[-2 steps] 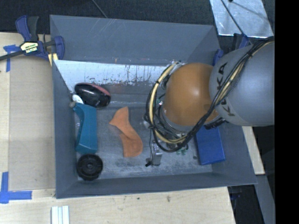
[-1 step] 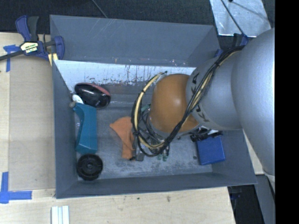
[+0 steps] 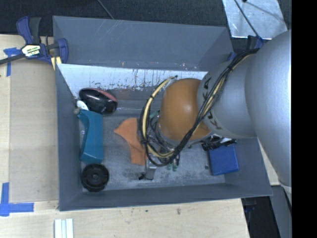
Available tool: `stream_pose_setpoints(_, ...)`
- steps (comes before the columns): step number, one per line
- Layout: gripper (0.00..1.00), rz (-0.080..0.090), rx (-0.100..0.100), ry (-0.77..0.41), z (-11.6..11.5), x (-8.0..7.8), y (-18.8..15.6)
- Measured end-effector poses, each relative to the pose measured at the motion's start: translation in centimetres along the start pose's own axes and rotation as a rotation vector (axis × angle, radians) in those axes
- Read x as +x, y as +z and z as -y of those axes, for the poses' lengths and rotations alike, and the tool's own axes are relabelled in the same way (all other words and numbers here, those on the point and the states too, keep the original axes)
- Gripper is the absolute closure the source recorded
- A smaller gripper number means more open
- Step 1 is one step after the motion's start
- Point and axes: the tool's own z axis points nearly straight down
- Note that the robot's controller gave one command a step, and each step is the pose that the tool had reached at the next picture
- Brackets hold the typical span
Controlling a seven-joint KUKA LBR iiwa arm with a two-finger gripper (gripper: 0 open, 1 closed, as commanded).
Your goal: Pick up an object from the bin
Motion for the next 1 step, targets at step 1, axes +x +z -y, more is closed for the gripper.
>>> stream_pose_setpoints(1, 1.00, 0.000, 0.000, 0.001, 0.01, -0.01, 0.00)
